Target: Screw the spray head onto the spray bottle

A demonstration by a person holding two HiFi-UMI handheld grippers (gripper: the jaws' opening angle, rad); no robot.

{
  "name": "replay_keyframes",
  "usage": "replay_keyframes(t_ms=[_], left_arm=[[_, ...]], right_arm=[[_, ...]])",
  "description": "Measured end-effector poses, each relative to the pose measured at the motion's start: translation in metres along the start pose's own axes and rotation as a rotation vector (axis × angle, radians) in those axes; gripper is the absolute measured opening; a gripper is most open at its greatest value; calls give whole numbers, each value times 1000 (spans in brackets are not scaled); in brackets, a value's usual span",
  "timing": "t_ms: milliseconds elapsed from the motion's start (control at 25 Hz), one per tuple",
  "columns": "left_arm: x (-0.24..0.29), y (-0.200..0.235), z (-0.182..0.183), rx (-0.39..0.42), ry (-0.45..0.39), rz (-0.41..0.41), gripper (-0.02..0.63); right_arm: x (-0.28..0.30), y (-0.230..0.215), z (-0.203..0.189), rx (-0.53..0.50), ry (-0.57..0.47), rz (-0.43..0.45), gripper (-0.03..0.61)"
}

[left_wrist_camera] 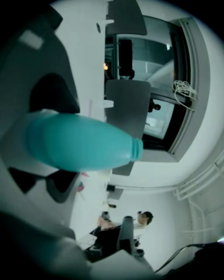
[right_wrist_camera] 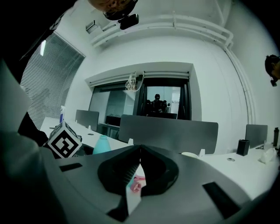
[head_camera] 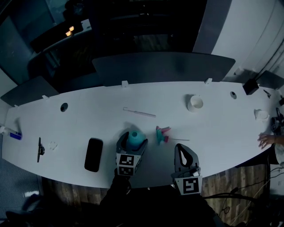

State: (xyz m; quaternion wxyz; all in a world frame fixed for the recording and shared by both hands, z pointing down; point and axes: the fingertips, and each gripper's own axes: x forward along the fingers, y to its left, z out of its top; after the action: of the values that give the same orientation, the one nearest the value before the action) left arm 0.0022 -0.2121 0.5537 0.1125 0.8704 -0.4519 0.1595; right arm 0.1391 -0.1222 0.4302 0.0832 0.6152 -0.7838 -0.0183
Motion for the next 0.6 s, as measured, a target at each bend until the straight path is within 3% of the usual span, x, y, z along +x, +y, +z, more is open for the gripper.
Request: replay_keyframes(t_ms=[120, 240, 360, 520, 600], left_arm=[[-1, -4, 1, 9, 0, -27, 393], [-1, -7, -2, 25, 1, -59, 392], [-1, -6, -4, 31, -1, -61, 391], [-1, -8, -3, 32, 2, -69, 391], [-1, -11, -2, 38, 1, -88, 393]], right_arm=[[3, -2, -2, -2, 13, 19, 6], [15, 1, -17, -29, 101, 121, 6], [33, 13, -39, -106, 237, 361, 6], [47, 25, -69, -261, 534, 666, 14], [52, 26, -82, -370, 690, 768, 82]])
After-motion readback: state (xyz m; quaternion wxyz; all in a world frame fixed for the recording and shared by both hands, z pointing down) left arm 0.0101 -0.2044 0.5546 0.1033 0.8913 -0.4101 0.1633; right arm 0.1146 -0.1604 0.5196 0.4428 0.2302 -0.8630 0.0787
